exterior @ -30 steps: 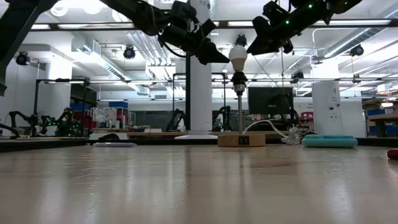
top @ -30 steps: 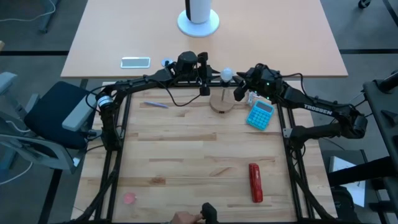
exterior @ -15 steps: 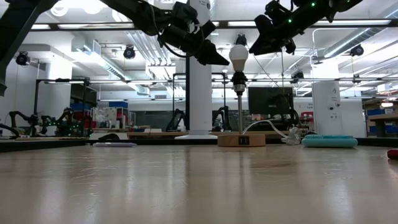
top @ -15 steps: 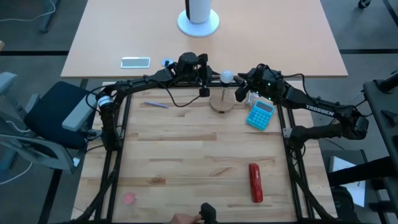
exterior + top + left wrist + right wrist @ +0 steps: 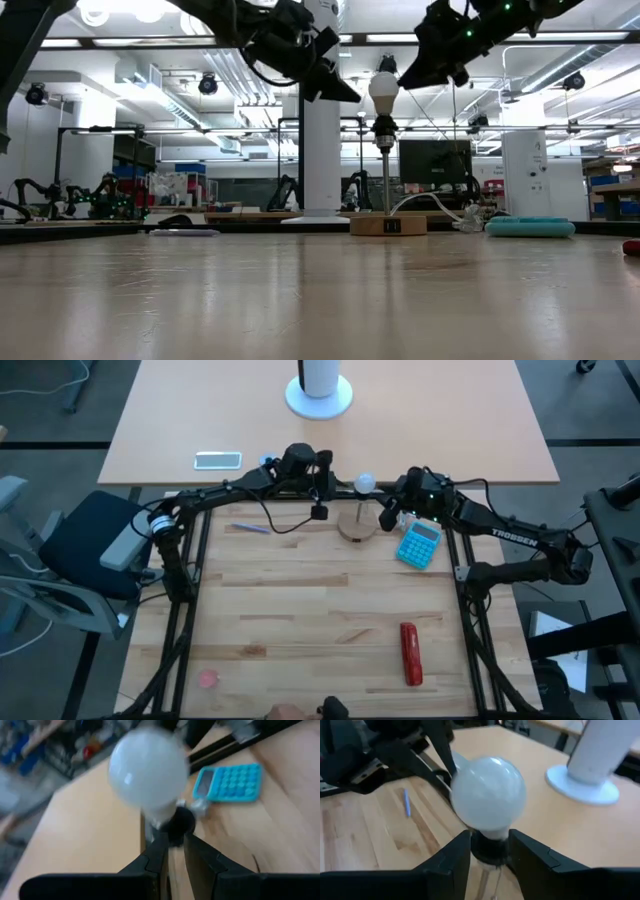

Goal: Screw lightbulb
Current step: Insert the lightbulb into the lamp

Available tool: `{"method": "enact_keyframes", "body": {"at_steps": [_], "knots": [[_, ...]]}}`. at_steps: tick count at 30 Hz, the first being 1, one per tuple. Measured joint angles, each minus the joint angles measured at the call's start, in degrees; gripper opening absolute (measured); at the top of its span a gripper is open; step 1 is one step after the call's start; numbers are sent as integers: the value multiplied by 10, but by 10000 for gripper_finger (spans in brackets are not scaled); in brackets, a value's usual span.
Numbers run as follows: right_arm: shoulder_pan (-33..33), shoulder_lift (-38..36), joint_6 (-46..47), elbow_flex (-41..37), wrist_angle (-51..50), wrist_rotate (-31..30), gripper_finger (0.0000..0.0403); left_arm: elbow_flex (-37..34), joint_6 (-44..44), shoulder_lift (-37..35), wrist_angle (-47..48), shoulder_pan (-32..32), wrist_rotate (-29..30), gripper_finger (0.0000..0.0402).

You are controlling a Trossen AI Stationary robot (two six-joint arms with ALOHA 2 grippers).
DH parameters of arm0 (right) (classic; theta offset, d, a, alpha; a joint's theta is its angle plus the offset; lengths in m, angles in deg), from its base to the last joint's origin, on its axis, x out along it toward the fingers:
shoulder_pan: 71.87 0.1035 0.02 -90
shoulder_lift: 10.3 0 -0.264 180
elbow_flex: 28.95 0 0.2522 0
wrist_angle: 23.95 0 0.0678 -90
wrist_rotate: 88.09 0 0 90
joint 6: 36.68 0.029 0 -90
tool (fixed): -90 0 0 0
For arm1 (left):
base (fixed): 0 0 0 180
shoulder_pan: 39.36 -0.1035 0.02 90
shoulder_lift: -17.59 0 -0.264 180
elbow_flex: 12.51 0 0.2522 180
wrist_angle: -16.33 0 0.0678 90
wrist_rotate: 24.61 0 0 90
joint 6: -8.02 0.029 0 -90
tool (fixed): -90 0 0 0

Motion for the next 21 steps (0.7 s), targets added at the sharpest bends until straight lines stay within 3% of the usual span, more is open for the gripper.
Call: {"method": "enact_keyframes", "body": {"at_steps": [4, 7, 11, 21], "knots": [[0, -1, -16, 0, 10, -10, 104, 0, 14, 0, -22, 0, -7, 44], [0, -8, -17, 0, 4, -12, 63, 0, 22, -1, -18, 0, -6, 11], [0, -13, -34, 0, 0, -13, 8, 0, 34, -3, -20, -1, -7, 3], [0, -13, -56, 0, 11, -12, 2, 0, 42, -3, -51, -1, -66, 0]]}}
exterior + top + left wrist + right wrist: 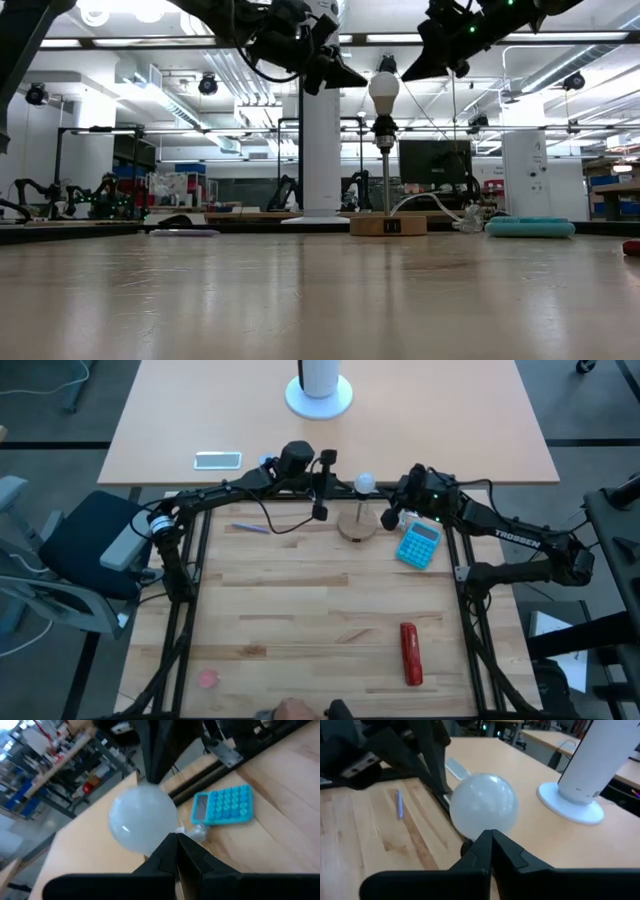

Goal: Screw lightbulb
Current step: Insert the lightbulb into the lamp

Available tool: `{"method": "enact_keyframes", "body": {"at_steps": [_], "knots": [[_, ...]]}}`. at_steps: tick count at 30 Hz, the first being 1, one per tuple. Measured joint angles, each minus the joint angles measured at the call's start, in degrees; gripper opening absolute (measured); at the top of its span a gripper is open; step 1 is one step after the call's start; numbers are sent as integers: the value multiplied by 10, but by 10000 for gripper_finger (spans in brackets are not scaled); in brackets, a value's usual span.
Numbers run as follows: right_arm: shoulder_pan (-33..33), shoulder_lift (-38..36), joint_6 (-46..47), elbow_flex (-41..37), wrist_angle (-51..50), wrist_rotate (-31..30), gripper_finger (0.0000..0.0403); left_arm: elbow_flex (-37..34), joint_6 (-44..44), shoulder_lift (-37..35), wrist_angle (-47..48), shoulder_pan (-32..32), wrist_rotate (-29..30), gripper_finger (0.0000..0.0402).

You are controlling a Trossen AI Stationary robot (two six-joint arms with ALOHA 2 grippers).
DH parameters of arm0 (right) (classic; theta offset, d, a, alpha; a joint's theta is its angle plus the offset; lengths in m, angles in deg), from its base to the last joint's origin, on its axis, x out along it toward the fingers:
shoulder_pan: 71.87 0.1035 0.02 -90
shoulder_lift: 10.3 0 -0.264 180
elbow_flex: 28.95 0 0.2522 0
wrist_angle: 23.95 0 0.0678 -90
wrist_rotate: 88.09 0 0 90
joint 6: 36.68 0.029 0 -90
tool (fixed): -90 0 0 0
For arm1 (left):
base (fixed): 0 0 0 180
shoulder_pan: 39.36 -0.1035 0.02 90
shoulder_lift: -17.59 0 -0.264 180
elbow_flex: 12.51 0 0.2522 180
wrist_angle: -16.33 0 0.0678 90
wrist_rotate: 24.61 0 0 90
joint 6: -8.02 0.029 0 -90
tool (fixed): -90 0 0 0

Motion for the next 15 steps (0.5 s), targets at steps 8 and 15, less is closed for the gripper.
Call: {"method": "enact_keyframes", "body": {"at_steps": [8, 15], "knots": [[0, 2, -10, 0, 22, -1, 1, 0, -10, 0, -32, -2, 47, 0], [0, 2, -24, 0, 22, 0, 0, 0, 26, 11, -18, -3, 61, 0]]}}
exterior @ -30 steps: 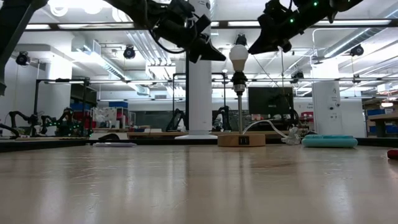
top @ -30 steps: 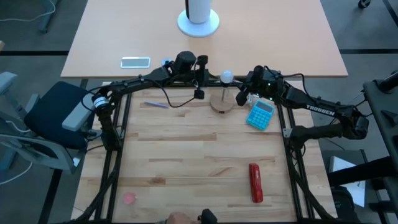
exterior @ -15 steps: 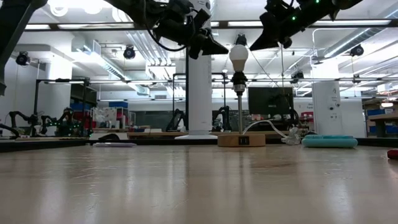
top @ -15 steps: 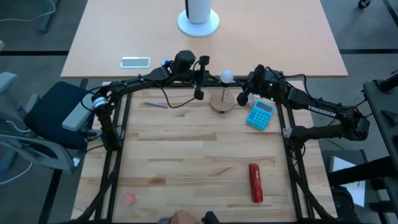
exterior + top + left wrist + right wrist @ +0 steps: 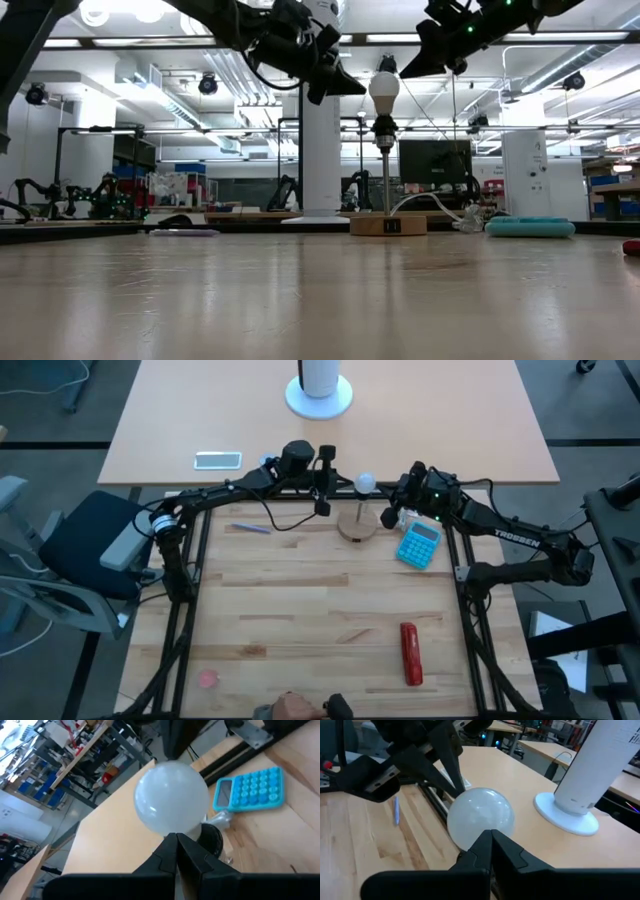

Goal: Screw lightbulb
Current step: Insert the lightbulb into the lamp

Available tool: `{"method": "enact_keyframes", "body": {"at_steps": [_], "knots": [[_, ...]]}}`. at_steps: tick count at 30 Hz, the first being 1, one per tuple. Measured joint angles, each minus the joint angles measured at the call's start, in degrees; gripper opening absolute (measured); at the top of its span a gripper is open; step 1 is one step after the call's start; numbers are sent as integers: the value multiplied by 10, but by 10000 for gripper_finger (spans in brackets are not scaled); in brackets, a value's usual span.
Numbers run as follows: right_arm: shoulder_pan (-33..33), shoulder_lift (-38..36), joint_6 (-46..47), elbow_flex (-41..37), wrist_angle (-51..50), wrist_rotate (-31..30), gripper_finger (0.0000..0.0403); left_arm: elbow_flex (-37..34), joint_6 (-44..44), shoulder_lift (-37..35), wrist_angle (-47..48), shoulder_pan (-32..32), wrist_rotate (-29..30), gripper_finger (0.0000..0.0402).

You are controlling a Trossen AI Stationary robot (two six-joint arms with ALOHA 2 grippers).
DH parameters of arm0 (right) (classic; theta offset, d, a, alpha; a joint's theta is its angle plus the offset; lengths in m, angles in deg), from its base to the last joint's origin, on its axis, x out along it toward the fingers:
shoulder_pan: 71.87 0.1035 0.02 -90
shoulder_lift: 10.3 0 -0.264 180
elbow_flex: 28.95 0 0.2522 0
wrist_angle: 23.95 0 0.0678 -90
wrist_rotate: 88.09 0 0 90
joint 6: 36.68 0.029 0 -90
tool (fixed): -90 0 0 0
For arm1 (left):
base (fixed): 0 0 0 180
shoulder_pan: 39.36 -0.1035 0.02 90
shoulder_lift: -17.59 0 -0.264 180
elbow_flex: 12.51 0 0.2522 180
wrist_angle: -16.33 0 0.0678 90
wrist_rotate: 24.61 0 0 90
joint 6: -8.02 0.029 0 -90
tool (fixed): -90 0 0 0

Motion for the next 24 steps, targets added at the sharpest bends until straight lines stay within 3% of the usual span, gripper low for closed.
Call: {"method": "enact_keyframes", "body": {"at_steps": [11, 17, 24], "knots": [[1, -3, 14, -2, -54, 42, 0, 0, 4, -7, 52, 0, 24, 0], [7, 18, 1, -6, -44, 43, 0, -3, 23, -7, 70, 0, -38, 0], [7, 33, -15, -6, -20, 24, 0, -3, 18, -7, 37, -1, -33, 0]]}}
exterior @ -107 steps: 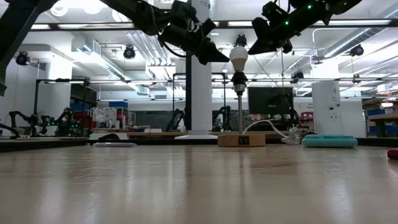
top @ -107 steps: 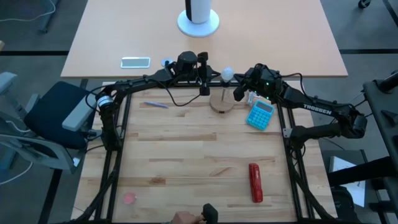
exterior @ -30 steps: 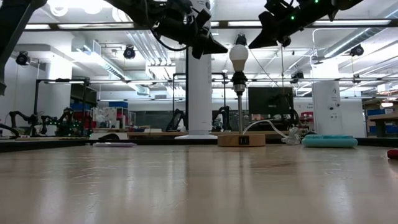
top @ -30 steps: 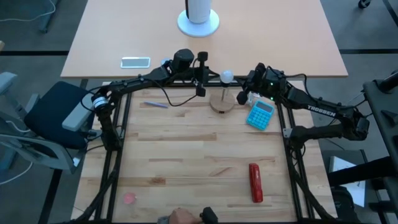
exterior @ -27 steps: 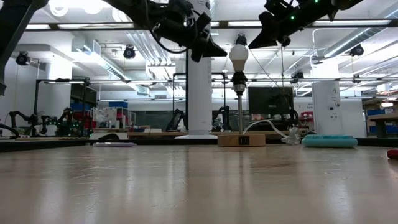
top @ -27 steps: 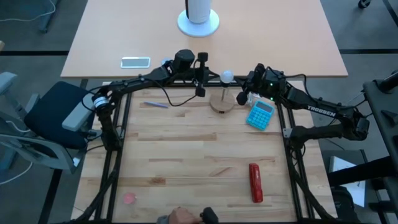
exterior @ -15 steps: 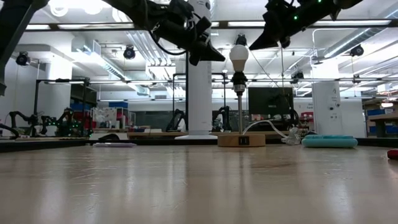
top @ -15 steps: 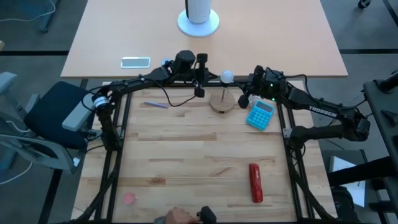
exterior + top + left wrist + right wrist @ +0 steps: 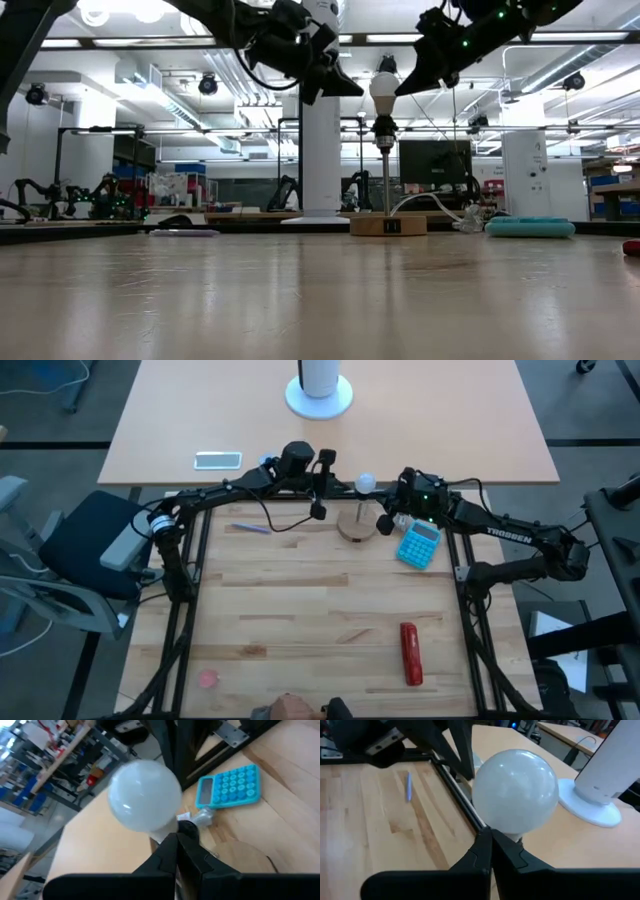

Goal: Screw lightbulb
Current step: Insert the lightbulb into the lamp

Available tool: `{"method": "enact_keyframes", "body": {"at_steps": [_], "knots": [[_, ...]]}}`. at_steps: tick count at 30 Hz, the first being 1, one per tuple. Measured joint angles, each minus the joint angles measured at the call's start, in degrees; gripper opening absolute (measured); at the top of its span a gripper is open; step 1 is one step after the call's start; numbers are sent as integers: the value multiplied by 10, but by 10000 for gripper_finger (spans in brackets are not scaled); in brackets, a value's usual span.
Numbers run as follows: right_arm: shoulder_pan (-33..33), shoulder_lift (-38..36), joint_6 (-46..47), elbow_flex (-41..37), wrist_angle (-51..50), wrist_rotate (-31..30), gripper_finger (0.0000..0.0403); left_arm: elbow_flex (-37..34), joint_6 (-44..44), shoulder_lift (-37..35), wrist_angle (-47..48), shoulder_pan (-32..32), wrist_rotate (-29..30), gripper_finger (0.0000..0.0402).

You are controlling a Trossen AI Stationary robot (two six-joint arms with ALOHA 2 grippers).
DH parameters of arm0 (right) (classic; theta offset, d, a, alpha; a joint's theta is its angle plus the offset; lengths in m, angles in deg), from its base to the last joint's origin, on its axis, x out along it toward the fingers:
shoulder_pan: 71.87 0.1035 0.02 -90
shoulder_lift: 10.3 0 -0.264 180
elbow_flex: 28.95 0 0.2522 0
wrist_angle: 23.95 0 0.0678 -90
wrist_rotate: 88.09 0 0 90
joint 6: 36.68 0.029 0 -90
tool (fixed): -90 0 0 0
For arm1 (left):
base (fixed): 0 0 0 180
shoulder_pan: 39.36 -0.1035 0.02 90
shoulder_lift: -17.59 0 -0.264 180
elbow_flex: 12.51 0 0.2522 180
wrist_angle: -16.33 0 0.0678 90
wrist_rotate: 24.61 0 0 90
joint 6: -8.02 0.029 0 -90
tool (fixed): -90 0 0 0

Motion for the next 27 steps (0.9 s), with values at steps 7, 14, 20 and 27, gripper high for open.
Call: {"method": "enact_keyframes", "body": {"at_steps": [7, 14, 20, 27], "knots": [[0, -6, -10, 6, 16, -10, 0, 0, -8, 0, -39, 0, 2, 0], [0, -6, -14, 6, 30, -51, 0, 0, -10, 0, -56, -2, 2, 0], [0, -6, -22, 6, 30, -55, 0, 0, -6, 0, -55, -7, 3, 0], [0, -6, -27, 6, 31, -55, 0, 0, 18, 3, -51, -11, 3, 0]]}}
